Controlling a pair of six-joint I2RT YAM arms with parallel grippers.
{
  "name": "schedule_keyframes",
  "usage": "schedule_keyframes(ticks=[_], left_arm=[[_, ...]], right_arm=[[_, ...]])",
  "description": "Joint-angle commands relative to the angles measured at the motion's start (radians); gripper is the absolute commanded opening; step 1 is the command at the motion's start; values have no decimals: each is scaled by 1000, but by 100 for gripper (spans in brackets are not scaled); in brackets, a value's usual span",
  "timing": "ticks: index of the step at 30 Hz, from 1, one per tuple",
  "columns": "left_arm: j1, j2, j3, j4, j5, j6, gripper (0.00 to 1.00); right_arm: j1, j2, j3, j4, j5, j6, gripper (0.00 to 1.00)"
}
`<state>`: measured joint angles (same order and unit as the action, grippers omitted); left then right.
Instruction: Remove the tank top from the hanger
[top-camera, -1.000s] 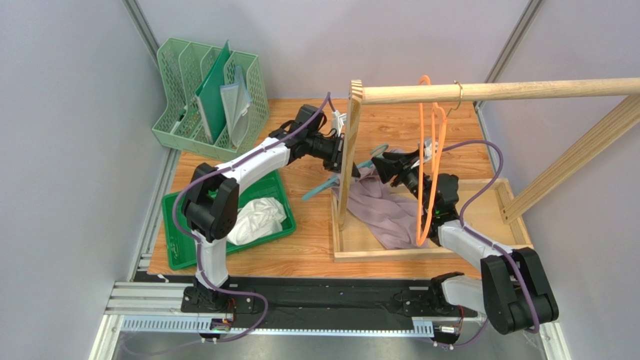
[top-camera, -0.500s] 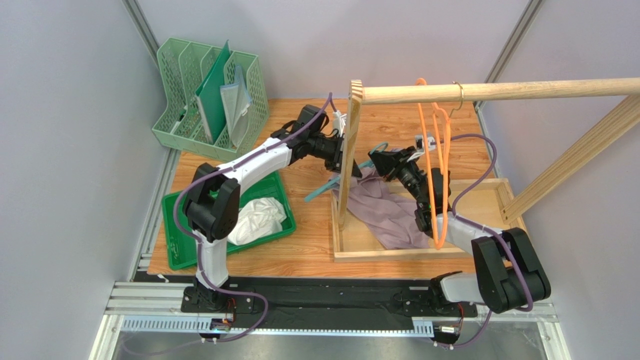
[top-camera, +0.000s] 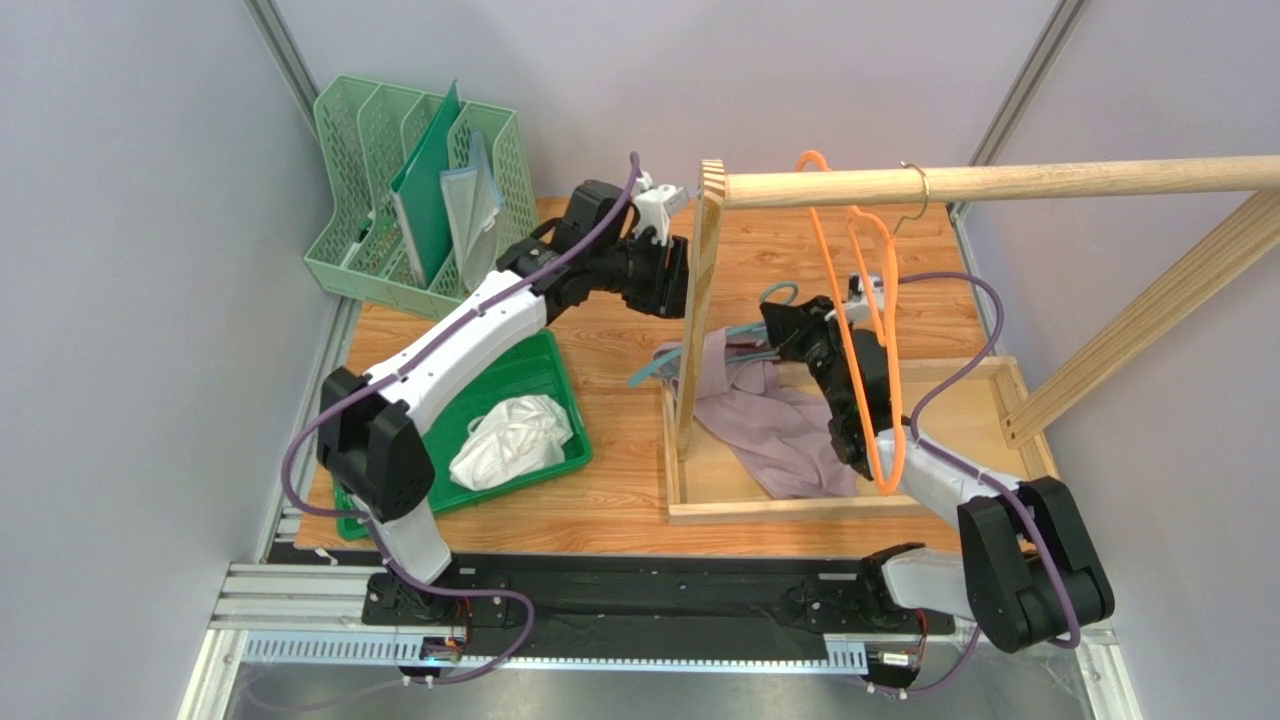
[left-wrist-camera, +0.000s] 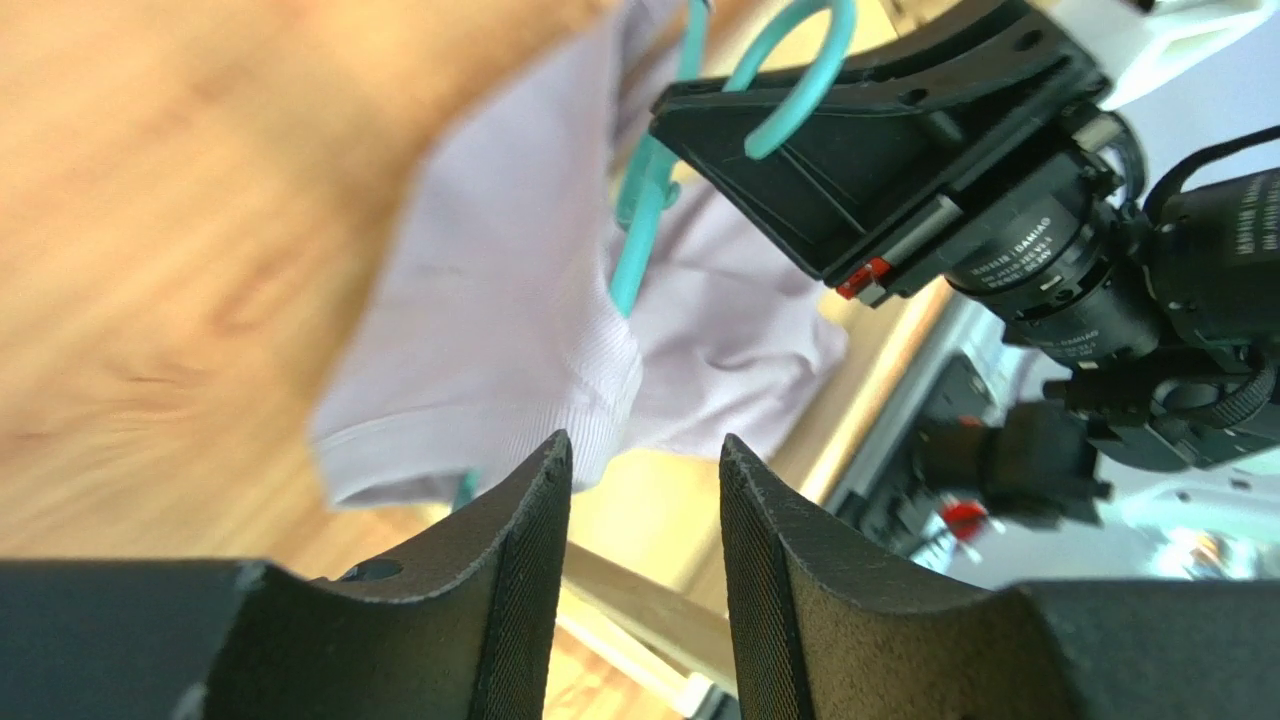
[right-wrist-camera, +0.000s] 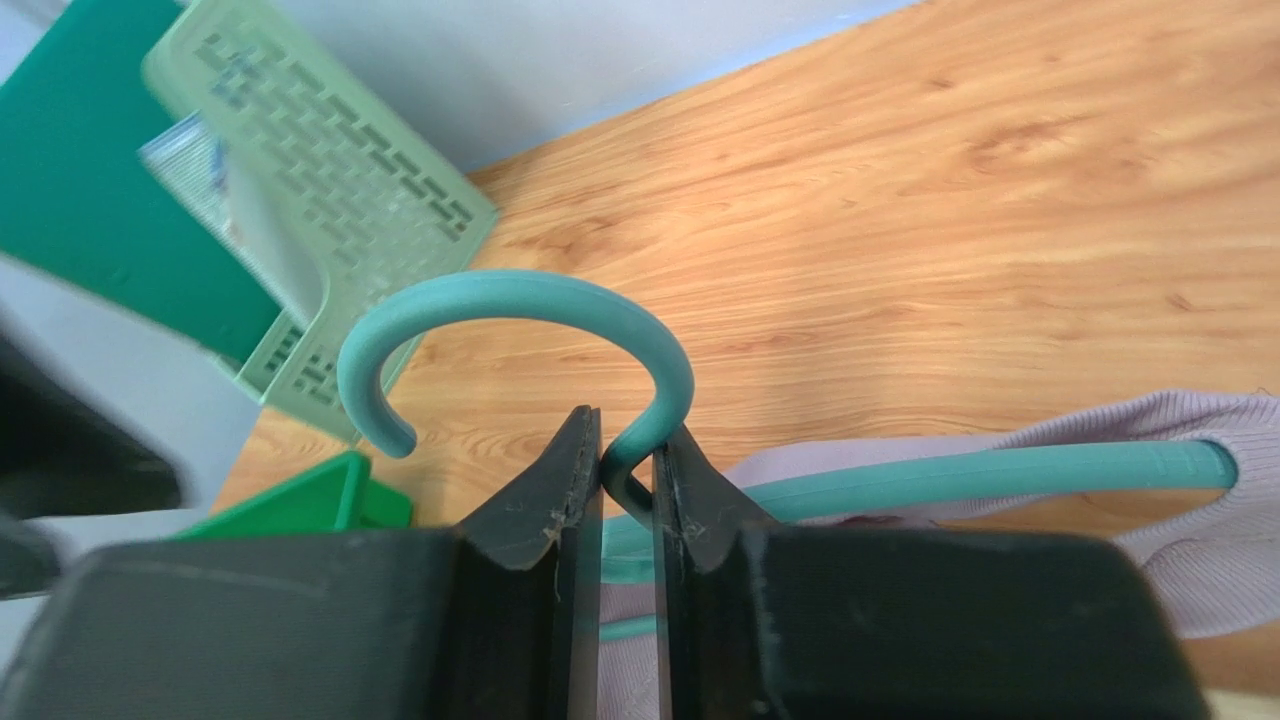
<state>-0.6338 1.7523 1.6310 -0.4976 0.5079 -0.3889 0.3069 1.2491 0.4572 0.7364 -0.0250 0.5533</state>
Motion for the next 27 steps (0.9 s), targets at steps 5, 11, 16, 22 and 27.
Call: schedule_keyframes(ticks=[5,11,16,22,27], left_arm=[[8,-125,-29,-45,-198,70,43],[8,-180,-160,92,-123,44,31],[8,-180,-200,178,-111,15,48],[8,-140,-235,326,-163,-30,50],[6,-90,-227,383,-244,-71,50]], right_arm=[[18,3,263,-313,260,209,0],[70,47,440,-563,359,302,0],[103,67,500,-638,379,345,0],[120,64,463,-640,385,399,0],[124,53,440,-624,384,402,0]])
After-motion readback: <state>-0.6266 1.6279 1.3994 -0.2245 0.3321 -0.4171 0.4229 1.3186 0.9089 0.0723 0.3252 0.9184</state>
